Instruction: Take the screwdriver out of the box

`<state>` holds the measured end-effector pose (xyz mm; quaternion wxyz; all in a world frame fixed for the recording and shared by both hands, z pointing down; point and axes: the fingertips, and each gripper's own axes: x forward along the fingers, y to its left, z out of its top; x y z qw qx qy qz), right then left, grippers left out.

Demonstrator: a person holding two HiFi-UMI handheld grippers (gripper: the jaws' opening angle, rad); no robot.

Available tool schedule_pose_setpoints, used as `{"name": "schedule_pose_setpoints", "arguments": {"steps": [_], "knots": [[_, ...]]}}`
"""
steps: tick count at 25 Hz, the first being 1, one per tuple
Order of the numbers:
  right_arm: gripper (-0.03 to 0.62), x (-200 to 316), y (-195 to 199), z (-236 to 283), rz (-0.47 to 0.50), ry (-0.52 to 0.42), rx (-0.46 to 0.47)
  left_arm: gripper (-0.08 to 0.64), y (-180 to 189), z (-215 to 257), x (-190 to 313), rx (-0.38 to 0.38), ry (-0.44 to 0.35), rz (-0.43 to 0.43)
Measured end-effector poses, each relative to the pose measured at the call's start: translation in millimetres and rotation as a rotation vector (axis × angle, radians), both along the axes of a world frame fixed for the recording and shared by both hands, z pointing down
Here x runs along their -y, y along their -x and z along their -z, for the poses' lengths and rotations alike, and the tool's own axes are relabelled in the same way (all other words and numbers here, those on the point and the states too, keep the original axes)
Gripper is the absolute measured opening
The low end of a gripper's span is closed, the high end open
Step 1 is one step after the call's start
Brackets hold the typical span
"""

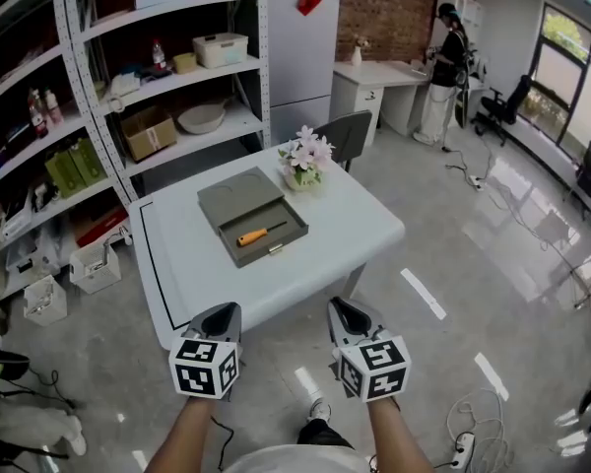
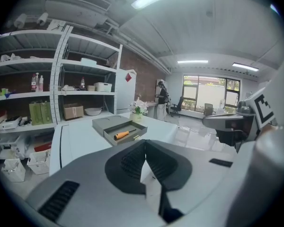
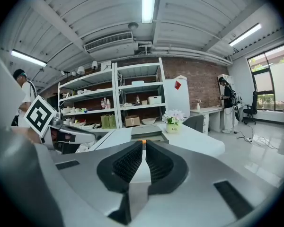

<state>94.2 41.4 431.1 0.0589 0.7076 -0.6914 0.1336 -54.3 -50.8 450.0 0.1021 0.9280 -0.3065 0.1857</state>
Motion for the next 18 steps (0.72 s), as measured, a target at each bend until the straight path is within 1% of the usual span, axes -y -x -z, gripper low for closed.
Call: {"name": "schedule_pose_setpoints", "arguments": {"steps": [8, 14, 18], "knots": [[0.027, 44, -54, -8, 0.102, 0.021, 0.008, 0.005, -45, -3, 29, 0.026, 0.006, 0.091], [0.039, 73, -81, -13, 0.196, 0.029, 0.006, 0.005, -59, -3, 46, 0.043, 0.005, 0.180], [0.052, 86, -85, -16, 0.256, 0.039, 0.009, 0.005, -57, -2, 54, 0.056, -0.001, 0.231]]}}
